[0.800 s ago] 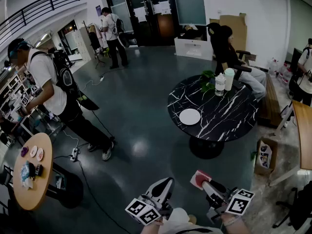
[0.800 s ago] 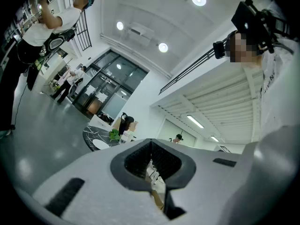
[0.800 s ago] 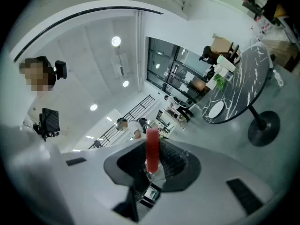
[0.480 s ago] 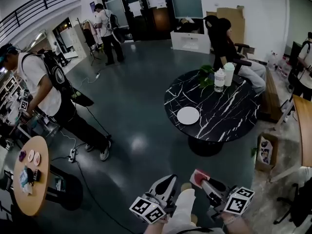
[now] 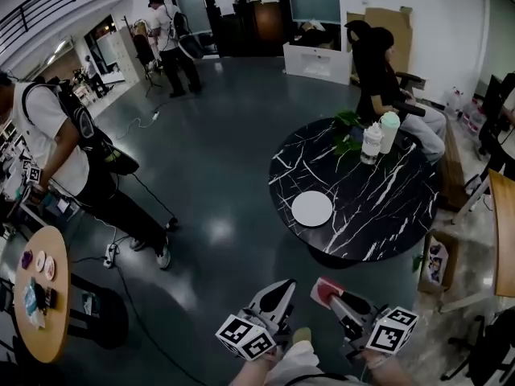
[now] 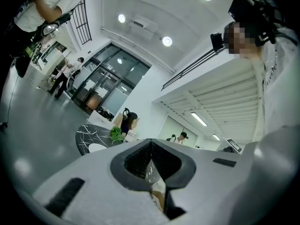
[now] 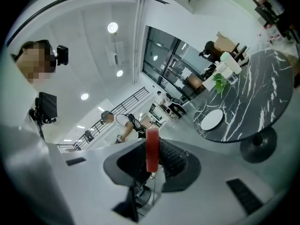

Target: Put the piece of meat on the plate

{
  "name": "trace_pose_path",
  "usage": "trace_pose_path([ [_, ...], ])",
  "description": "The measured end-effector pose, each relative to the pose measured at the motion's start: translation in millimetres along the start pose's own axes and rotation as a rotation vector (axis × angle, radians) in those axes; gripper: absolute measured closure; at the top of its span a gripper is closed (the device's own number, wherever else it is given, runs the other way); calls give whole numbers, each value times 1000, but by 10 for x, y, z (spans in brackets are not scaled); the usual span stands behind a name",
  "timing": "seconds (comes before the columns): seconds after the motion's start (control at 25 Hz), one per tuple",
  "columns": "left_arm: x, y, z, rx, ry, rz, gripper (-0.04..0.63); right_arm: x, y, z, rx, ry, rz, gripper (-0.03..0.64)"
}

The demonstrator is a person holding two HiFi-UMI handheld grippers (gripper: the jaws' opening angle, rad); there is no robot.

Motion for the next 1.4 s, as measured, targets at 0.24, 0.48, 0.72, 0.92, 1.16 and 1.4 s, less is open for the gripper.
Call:
trace_pose_path([
  [0.24, -518, 5, 234, 27, -29, 35, 586, -242, 285, -345, 0, -32, 11, 534],
  [0.48, -938, 79, 396, 19, -66, 53, 586, -404, 510, -631, 6, -74, -16, 534],
  [0.72, -1150, 44, 652, 40, -22, 65, 586, -569, 577, -956, -31, -96, 12, 534],
  [0.92, -1428, 21, 990, 63, 46, 63, 586, -809, 759, -1378, -58, -95, 35, 534],
  [1.16, -1925, 11, 1253, 58, 85, 70, 586, -1168, 1012, -1986, -71, -104, 118, 534],
  [1.4, -2400, -60, 1604, 67, 132, 77, 586, -1425, 997, -2535, -133, -146, 224, 534],
])
Point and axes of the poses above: the fingertips, and each gripper's own axes: x backward along the fingers, z to its left, y out of its top, the point moved 1 cm from there along x, backward along the fingers, and after that the axes turned 11 degrees about y, right-handed, at the moved point
